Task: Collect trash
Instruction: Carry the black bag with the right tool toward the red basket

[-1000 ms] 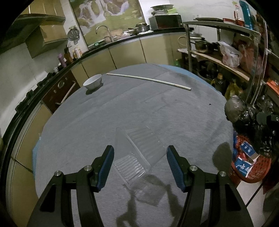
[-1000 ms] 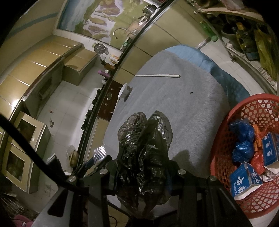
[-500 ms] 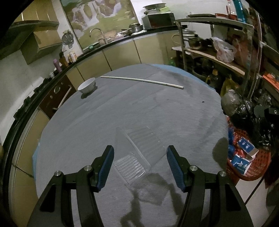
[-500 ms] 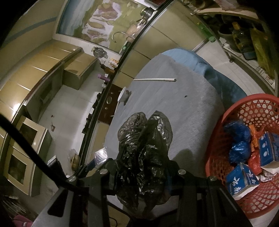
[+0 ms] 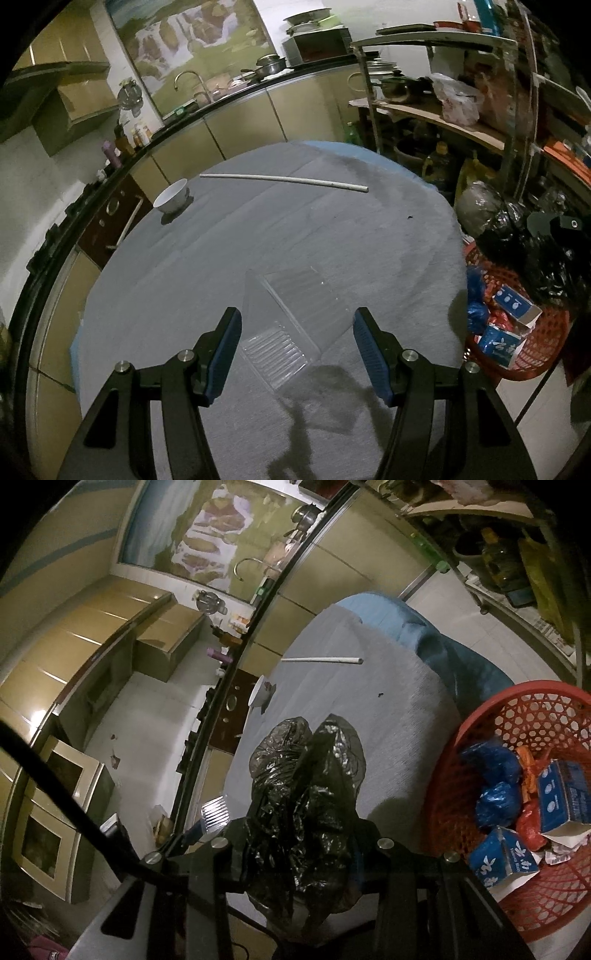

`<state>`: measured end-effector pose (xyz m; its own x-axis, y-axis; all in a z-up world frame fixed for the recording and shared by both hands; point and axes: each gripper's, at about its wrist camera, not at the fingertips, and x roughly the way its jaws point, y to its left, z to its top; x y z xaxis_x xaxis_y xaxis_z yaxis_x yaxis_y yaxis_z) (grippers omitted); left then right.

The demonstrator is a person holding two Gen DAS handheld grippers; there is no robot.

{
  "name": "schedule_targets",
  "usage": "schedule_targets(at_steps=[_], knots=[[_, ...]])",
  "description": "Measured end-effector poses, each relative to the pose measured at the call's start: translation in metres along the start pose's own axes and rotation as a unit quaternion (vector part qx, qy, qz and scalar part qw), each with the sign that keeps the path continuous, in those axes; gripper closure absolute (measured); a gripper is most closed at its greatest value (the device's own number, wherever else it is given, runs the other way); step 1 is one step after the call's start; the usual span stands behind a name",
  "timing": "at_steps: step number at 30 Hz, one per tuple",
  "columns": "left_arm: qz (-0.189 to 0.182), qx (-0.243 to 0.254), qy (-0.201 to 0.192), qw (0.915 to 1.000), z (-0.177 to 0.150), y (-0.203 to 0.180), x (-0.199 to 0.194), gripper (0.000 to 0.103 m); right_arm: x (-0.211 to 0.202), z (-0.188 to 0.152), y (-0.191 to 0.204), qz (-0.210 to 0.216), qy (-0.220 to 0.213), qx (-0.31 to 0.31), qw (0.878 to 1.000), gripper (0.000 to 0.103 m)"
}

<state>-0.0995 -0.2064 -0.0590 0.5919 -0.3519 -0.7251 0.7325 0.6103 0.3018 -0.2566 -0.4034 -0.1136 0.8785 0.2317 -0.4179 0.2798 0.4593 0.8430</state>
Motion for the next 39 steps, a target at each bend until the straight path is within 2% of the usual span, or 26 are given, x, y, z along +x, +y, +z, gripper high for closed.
schedule_targets(at_steps=[25, 39], knots=[[-0.014, 0.061, -0.014, 0.9979, 0.019, -0.051, -0.01, 0.038, -0.053, 0.005, -0.033, -0.004, -0.058, 0.037, 0.998, 0.061], [-0.034, 0.088, -0.016, 0.9954, 0.028, -0.079, -0.011, 0.038, -0.083, 0.007, -0.057, -0.015, -0.088, 0.061, 0.994, 0.061]])
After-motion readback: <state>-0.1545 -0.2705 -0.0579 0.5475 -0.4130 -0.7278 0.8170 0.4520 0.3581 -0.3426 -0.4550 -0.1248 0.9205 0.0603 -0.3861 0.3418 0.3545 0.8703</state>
